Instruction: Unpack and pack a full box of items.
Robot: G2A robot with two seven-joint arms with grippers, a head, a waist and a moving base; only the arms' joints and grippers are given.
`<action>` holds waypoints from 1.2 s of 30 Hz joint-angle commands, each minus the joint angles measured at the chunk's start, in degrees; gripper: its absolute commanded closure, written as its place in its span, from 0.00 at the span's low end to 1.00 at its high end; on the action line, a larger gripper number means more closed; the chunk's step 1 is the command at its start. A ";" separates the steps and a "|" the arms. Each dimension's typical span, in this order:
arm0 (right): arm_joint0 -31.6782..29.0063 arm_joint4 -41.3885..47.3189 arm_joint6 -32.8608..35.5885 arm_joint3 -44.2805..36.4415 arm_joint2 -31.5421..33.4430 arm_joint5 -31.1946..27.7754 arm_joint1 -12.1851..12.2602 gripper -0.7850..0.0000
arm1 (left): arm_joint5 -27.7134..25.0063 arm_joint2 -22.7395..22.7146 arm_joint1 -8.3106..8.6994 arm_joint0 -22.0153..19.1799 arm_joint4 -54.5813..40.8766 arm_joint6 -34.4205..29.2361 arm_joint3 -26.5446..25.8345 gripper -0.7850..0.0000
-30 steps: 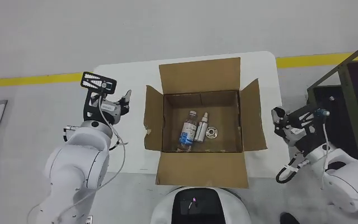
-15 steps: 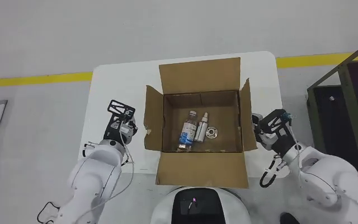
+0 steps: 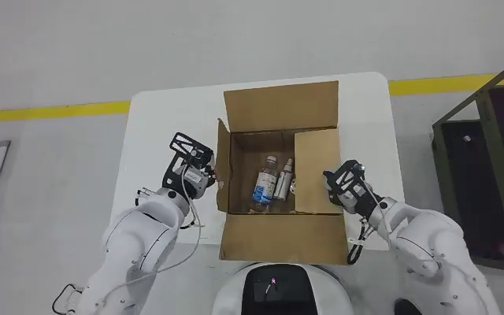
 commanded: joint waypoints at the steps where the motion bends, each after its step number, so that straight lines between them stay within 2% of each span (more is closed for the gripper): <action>1: 0.25 0.73 -0.27 -0.57 0.55 0.93 0.01 1.00 | -0.49 0.74 -0.12 -0.91 -1.67 -0.05 0.25 1.00; 7: 0.37 4.47 -0.28 -2.70 6.73 4.61 0.31 1.00 | -1.55 3.11 -0.47 -3.41 -5.11 -0.11 1.15 1.00; 17: -1.55 8.67 1.75 -2.79 18.32 6.06 1.15 1.00 | -4.45 9.11 -1.15 -7.01 -8.42 0.32 5.33 1.00; 23: -3.70 8.64 2.49 -3.50 19.64 7.27 1.33 1.00 | -6.08 12.25 -1.51 -9.18 -10.06 -2.60 9.34 1.00; 29: -4.95 8.56 2.75 -5.03 19.51 7.91 1.45 1.00 | -3.54 13.50 -1.93 -11.21 -11.96 -5.85 12.76 1.00; 36: -5.18 8.50 2.58 -5.80 19.09 8.21 1.62 1.00 | -1.89 13.93 -2.16 -12.55 -12.60 -7.46 13.63 1.00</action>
